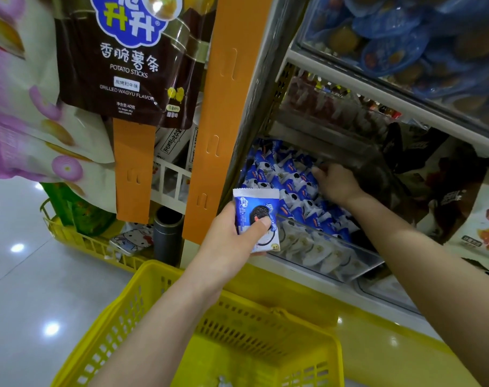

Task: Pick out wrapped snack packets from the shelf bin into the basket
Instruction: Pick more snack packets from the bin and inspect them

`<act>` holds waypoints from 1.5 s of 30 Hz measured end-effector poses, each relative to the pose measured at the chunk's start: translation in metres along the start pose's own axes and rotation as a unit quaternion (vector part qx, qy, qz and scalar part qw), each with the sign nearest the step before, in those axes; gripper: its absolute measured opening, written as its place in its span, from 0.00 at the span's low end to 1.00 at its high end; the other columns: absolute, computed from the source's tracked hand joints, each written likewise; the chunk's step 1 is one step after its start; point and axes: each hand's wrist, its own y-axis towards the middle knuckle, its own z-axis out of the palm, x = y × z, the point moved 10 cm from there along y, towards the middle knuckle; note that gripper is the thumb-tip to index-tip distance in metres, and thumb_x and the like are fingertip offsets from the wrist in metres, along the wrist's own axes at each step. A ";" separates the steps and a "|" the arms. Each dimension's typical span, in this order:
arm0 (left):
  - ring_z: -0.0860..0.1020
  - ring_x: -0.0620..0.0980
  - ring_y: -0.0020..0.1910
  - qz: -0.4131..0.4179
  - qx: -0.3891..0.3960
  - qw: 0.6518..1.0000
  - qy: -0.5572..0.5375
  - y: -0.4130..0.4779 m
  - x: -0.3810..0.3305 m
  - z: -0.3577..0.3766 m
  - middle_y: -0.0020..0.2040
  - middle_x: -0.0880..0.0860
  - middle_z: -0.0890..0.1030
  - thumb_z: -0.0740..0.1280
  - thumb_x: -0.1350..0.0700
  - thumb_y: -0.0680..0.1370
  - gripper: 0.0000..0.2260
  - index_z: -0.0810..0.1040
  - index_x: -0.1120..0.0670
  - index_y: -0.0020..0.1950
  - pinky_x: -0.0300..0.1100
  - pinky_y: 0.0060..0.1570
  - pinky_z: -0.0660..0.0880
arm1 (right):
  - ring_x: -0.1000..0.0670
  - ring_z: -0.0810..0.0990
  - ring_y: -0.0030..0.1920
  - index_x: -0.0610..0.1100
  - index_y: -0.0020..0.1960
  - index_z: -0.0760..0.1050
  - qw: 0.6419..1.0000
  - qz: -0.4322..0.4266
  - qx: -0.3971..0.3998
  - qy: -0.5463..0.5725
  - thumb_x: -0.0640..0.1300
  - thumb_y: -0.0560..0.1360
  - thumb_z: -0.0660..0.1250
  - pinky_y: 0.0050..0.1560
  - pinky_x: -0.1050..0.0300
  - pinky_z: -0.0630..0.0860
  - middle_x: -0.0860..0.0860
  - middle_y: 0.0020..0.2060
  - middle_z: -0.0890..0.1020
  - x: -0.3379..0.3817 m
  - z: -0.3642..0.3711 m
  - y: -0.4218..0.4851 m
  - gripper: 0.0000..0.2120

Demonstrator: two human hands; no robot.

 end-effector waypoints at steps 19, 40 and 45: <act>0.80 0.39 0.48 -0.019 0.111 0.992 0.048 -0.036 0.032 0.031 0.53 0.50 0.80 0.65 0.68 0.75 0.17 0.71 0.52 0.60 0.33 0.45 0.77 | 0.55 0.81 0.44 0.51 0.52 0.75 0.931 -0.110 0.013 0.347 0.42 0.73 0.69 0.50 0.56 0.79 0.56 0.43 0.81 0.029 0.034 -0.182 0.09; 0.83 0.50 0.44 -0.121 0.062 0.990 0.022 -0.049 0.072 0.020 0.45 0.53 0.85 0.70 0.47 0.66 0.21 0.76 0.57 0.54 0.43 0.43 0.80 | 0.57 0.76 0.37 0.47 0.43 0.75 0.941 -0.190 -0.044 0.275 0.43 0.77 0.63 0.37 0.68 0.71 0.55 0.36 0.78 0.024 0.027 -0.205 0.05; 0.82 0.46 0.39 -0.083 -0.013 0.996 -0.041 -0.046 0.061 0.003 0.43 0.52 0.85 0.73 0.52 0.61 0.24 0.75 0.57 0.54 0.35 0.34 0.76 | 0.52 0.81 0.38 0.47 0.43 0.70 0.879 -0.024 0.009 0.476 0.37 0.78 0.59 0.32 0.64 0.78 0.44 0.42 0.80 -0.002 0.044 -0.189 0.08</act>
